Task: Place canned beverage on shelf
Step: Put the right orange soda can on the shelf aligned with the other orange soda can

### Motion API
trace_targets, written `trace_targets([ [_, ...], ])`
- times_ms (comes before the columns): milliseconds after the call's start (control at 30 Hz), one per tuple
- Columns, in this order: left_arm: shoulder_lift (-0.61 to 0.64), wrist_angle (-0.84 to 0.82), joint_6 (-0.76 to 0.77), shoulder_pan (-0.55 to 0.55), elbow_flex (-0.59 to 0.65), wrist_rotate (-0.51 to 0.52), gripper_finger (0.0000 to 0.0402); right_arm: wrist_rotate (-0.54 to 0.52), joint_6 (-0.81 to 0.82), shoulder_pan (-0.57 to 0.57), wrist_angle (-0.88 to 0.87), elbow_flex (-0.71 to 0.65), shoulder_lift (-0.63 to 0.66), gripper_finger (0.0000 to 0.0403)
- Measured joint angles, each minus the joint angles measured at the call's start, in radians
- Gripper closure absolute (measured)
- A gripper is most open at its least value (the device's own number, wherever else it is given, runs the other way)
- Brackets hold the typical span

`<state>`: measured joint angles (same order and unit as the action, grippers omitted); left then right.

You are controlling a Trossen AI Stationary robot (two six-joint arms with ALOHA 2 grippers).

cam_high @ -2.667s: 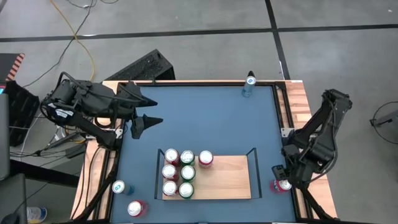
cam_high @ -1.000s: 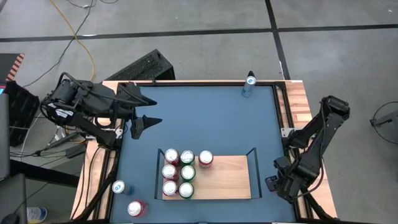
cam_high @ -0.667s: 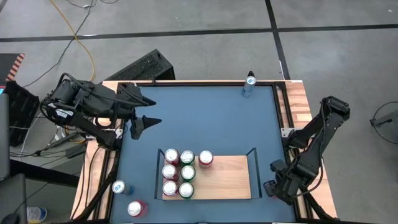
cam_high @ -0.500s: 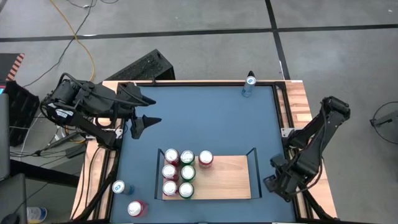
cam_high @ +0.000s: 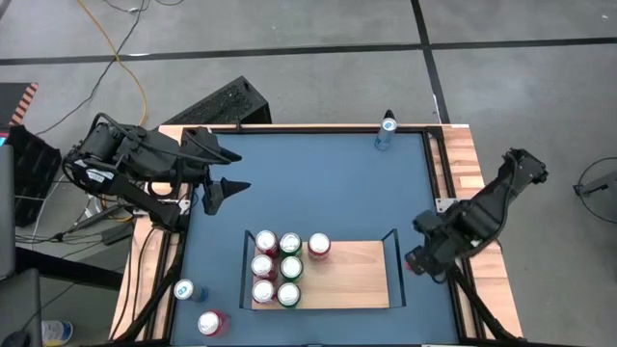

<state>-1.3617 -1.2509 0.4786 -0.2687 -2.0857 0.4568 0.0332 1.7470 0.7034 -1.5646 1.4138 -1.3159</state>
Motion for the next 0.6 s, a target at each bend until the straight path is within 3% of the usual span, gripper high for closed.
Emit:
trace_targets([
  [433,0.000,0.000,0.014,0.000,0.000,-0.001,0.0062,-0.031,-0.331,-0.327,-0.011,0.008,0.011,0.0145],
  [600,0.000,0.000,0.028,0.000,0.000,-0.002,0.0062,0.012,-0.445,-0.425,-0.001,-0.075,0.012,0.0145],
])
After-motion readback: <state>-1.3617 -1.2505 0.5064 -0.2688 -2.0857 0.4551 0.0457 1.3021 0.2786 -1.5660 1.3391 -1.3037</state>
